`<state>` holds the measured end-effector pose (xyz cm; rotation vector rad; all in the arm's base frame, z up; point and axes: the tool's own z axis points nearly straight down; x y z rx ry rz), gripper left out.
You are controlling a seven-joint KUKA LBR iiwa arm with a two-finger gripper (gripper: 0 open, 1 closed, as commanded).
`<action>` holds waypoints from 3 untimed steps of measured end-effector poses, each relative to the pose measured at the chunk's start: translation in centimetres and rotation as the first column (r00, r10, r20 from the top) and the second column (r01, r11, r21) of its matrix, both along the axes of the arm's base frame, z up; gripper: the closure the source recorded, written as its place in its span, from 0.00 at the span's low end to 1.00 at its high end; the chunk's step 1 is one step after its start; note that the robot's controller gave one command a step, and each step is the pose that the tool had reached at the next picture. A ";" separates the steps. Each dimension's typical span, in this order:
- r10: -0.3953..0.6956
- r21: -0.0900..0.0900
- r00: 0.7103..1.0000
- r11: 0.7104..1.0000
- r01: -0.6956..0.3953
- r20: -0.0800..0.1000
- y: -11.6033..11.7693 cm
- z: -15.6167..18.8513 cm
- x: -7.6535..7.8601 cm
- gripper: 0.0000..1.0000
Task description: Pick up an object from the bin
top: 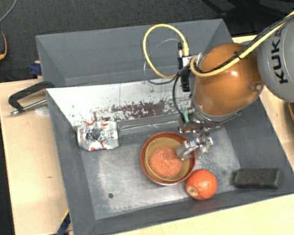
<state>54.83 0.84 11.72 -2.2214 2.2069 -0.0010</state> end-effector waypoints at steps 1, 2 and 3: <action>0.090 0.002 0.996 0.996 -0.090 0.007 2.6 -4.6 5.1 1.00; 0.743 -0.011 0.669 0.669 -0.743 0.013 -2.8 -2.0 2.6 1.00; 0.743 -0.010 0.669 0.669 -0.743 0.012 -2.7 -1.9 2.7 0.00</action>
Offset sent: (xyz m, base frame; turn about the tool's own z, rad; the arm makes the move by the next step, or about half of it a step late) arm 0.0488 0.0241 -0.0469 -0.0926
